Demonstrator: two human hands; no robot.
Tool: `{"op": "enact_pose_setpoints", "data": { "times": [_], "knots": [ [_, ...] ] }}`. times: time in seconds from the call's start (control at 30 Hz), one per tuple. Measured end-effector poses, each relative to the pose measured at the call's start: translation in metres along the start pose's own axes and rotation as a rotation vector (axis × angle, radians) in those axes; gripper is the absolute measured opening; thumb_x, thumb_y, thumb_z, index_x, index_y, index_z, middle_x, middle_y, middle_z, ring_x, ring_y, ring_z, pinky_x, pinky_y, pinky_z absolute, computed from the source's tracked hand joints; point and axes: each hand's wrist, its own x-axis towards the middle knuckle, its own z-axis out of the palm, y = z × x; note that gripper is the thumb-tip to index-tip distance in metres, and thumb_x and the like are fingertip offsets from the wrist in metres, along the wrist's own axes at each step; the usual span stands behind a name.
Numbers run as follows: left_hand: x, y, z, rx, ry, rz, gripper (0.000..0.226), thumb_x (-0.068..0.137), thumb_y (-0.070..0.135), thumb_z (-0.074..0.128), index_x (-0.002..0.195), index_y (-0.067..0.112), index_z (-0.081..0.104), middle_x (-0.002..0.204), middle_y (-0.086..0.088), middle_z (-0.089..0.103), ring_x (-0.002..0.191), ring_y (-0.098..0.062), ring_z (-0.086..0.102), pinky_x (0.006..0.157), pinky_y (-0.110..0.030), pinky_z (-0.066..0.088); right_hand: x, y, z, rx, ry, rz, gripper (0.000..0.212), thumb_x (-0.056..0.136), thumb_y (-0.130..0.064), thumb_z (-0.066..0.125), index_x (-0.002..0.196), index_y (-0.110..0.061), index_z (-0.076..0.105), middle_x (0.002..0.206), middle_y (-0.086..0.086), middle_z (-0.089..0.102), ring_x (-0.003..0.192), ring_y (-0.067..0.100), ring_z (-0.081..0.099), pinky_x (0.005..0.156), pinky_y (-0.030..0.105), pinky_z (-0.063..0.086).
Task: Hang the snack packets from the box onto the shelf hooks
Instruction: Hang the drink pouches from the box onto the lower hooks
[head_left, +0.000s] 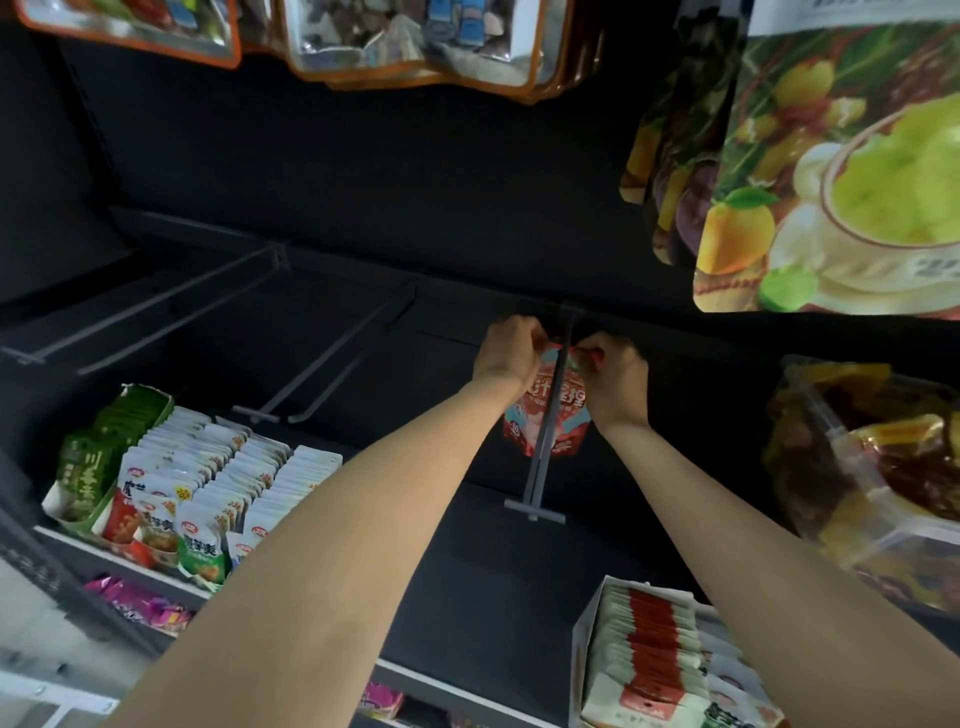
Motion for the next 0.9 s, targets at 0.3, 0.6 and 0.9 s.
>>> {"op": "enact_pose_setpoints", "data": {
  "times": [0.3, 0.6, 0.9],
  "knots": [
    [-0.069, -0.002, -0.024, 0.102, 0.174, 0.07, 0.017, 0.09, 0.023, 0.061, 0.106, 0.017, 0.06, 0.109, -0.003, 0.059, 0.093, -0.018, 0.061, 0.074, -0.036, 0.054, -0.067, -0.027, -0.037, 0.116, 0.017, 0.104, 0.018, 0.089, -0.001, 0.053, 0.104, -0.002, 0.063, 0.104, 0.015, 0.061, 0.102, 0.029, 0.054, 0.082, 0.033, 0.044],
    [-0.178, -0.048, -0.069, 0.225, 0.135, -0.074, 0.016, 0.089, 0.018, 0.057, 0.103, 0.016, 0.062, 0.091, 0.0, 0.067, 0.086, -0.019, 0.063, 0.068, -0.036, 0.051, -0.167, -0.075, -0.008, 0.295, -0.491, 0.175, 0.021, 0.091, -0.002, 0.05, 0.107, -0.006, 0.064, 0.106, 0.007, 0.067, 0.1, 0.019, 0.061, 0.083, 0.023, 0.044],
    [-0.286, -0.148, -0.181, 0.233, 0.255, -0.415, 0.019, 0.092, 0.022, 0.05, 0.101, 0.014, 0.065, 0.081, -0.005, 0.069, 0.081, -0.025, 0.065, 0.069, -0.036, 0.052, -0.214, -0.242, 0.077, 0.325, -0.757, -0.145, 0.024, 0.091, -0.007, 0.045, 0.104, -0.013, 0.064, 0.105, 0.007, 0.066, 0.095, 0.023, 0.06, 0.084, 0.034, 0.047]
  ]
}}
